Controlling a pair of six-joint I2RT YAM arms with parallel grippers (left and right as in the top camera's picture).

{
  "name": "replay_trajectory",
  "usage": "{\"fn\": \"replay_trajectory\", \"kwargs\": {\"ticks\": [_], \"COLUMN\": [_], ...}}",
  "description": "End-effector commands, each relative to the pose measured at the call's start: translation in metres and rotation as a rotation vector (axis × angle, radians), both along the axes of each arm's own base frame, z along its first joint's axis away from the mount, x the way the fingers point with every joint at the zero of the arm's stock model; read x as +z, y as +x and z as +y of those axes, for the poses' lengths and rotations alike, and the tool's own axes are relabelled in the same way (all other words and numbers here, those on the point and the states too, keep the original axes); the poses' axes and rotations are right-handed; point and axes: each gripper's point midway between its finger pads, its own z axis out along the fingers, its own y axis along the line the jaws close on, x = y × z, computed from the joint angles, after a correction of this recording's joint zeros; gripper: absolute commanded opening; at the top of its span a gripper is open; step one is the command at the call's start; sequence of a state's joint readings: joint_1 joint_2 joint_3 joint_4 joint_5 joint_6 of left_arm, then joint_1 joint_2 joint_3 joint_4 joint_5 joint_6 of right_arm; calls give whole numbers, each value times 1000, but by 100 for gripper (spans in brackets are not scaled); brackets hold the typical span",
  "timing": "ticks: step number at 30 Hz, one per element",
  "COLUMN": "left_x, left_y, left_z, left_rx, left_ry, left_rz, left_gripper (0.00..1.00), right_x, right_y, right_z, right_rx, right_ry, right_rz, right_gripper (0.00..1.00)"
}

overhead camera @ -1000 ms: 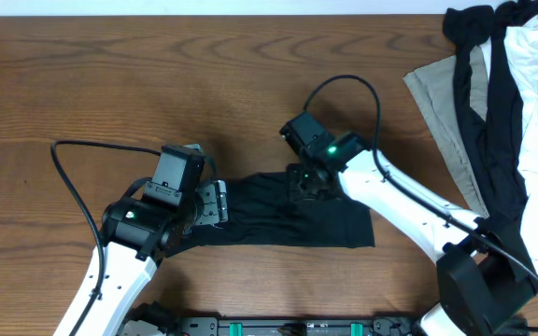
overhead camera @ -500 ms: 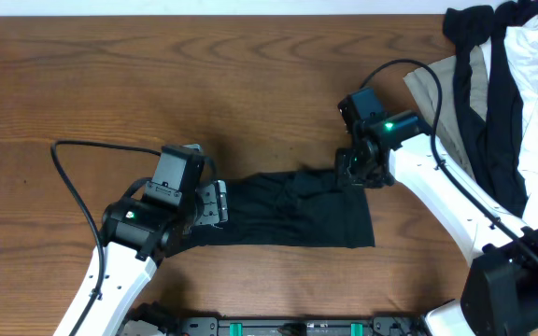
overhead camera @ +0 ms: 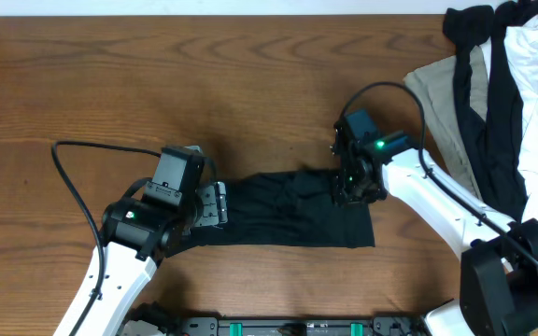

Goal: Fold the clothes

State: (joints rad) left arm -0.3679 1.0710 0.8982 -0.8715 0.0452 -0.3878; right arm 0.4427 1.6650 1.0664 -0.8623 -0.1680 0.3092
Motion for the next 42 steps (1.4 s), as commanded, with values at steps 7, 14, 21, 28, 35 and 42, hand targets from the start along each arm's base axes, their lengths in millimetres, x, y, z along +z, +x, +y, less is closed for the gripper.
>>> {"fn": "replay_trajectory", "kwargs": {"ticks": [7, 14, 21, 28, 35, 42], "left_x": [1, 1, 1, 1, 0, -8], "left_y": [1, 1, 1, 1, 1, 2], "left_z": [2, 2, 2, 2, 2, 2], "left_rx": [0, 0, 0, -1, -1, -1], "left_ry": [10, 10, 10, 11, 12, 25], "left_rz": [-4, -5, -5, -5, -2, 33], "left_gripper": [78, 78, 78, 78, 78, 78], "right_x": [-3, 10, 20, 3, 33, 52], "right_y": [-7, -30, -74, -46, 6, 34], "right_z": [16, 55, 100, 79, 74, 66], "right_rx": [58, 337, 632, 470, 317, 262], "right_ry": [89, 289, 410, 169, 190, 166], "right_rz": [1, 15, 20, -52, -229, -353], "right_gripper": [1, 1, 6, 29, 32, 32]}}
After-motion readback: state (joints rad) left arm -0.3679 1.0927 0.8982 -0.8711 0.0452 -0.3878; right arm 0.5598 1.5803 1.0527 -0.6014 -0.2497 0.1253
